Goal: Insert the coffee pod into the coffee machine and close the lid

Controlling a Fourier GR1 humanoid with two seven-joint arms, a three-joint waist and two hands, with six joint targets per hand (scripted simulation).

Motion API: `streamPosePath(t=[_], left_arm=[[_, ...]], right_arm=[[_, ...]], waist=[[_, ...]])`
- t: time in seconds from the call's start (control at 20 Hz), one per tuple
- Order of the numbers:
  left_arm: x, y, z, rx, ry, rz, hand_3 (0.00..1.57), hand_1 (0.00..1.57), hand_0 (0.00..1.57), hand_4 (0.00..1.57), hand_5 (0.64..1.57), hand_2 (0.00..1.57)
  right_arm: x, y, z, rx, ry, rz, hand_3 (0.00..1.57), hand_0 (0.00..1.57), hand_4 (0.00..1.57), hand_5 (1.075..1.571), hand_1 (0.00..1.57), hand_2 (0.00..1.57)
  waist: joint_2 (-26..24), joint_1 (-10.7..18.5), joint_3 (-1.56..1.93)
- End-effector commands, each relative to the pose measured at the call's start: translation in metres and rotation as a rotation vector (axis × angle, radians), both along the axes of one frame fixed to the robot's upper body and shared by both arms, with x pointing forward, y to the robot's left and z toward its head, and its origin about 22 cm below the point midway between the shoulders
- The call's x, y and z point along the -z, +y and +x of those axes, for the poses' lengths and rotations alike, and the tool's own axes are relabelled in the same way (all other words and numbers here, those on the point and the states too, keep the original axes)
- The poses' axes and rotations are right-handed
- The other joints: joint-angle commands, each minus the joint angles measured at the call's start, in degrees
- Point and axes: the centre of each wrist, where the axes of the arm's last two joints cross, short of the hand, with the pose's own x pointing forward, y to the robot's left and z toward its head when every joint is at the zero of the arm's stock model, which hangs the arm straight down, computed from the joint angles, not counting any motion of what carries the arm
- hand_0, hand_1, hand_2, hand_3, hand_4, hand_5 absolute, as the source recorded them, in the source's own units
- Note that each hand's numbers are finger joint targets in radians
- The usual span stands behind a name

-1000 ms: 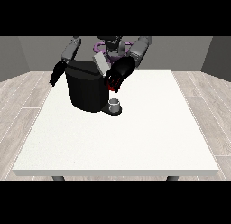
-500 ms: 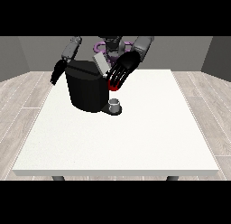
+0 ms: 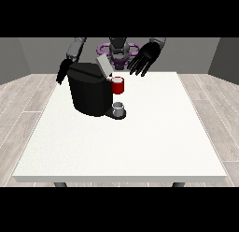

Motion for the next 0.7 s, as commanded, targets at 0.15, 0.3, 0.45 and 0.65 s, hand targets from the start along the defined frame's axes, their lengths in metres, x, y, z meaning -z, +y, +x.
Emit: streamPosePath(t=[0.15, 0.3, 0.45, 0.65], left_arm=[[0.096, -0.021, -0.016, 0.069, 0.187, -0.565, 0.0, 0.0, 0.0, 0.37, 1.571, 0.0], [0.165, -0.023, -0.041, -0.033, 0.293, -0.878, 0.0, 0.0, 0.0, 0.41, 1.571, 0.0], [0.217, -0.013, -0.071, -0.087, 0.417, -0.96, 0.0, 0.0, 0.0, 0.27, 1.571, 0.0], [0.241, -0.012, -0.088, -0.132, 0.501, -0.979, 0.0, 0.0, 0.0, 0.39, 1.571, 0.0]], right_arm=[[0.043, -0.023, -0.037, 0.075, 0.125, 0.012, 0.0, 0.0, 0.0, 1.571, 0.0, 0.0], [0.057, -0.031, -0.055, 0.119, 0.155, 0.006, 0.0, 0.0, 0.0, 1.571, 0.0, 0.0], [0.06, -0.037, -0.065, 0.127, 0.2, 0.039, 0.0, 0.0, 0.0, 1.571, 0.0, 0.0], [0.04, -0.015, -0.052, -0.008, 0.102, 0.094, 0.0, 0.0, 0.0, 1.571, 0.0, 0.0]], waist=[[-10.74, 6.86, -0.11], [-14.17, 9.25, -0.25], [-21.61, 12.21, -0.1], [-24.55, 12.32, -0.03]])
